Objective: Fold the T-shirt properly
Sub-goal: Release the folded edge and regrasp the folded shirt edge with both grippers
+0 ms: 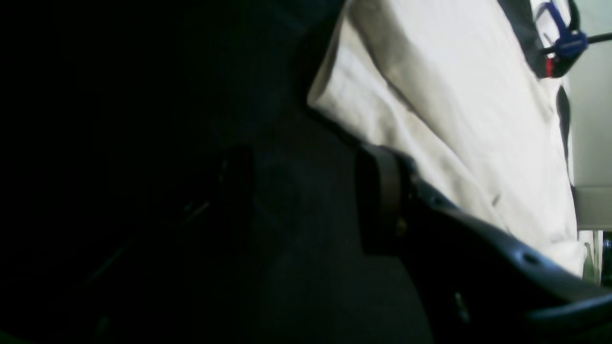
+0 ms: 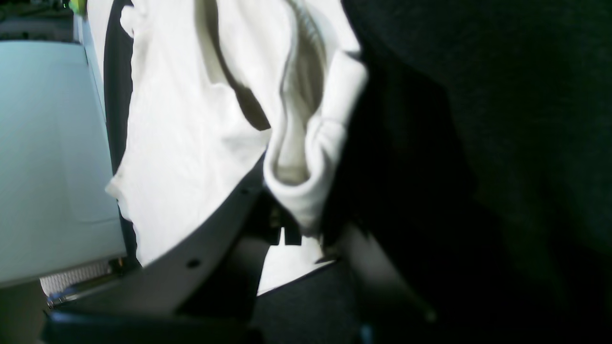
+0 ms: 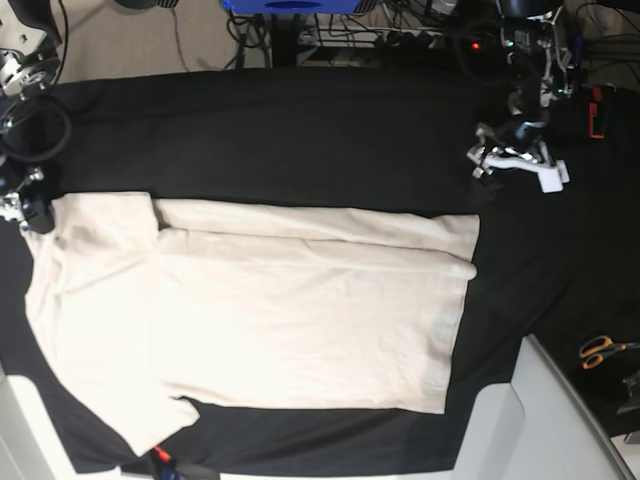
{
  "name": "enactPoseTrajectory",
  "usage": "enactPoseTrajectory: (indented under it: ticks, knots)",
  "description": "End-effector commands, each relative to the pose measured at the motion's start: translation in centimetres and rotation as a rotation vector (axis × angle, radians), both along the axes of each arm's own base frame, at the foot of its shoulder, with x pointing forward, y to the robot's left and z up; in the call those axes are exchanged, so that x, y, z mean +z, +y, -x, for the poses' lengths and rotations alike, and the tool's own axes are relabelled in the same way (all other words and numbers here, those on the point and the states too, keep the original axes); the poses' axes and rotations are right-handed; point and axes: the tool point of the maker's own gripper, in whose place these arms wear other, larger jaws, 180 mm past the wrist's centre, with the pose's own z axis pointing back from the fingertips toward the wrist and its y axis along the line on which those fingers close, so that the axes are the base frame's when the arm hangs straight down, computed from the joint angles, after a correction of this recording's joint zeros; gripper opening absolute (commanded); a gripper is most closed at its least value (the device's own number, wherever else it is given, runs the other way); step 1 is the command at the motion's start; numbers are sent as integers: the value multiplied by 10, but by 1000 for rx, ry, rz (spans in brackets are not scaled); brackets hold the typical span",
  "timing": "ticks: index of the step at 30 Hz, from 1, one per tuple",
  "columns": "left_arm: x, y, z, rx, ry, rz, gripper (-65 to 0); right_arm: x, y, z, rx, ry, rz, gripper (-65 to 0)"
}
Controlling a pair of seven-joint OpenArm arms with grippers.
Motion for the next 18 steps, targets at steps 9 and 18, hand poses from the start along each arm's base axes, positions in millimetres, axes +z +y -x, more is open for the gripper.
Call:
enactPoseTrajectory:
  ticks: [9, 18]
  knots:
    - [2, -6, -48, 22, -48, 60, -319, 12, -16, -5, -18, -35, 31, -647]
    - [0, -8, -60, 35, -43, 84, -323, 12, -16, -5, -18, -35, 31, -648]
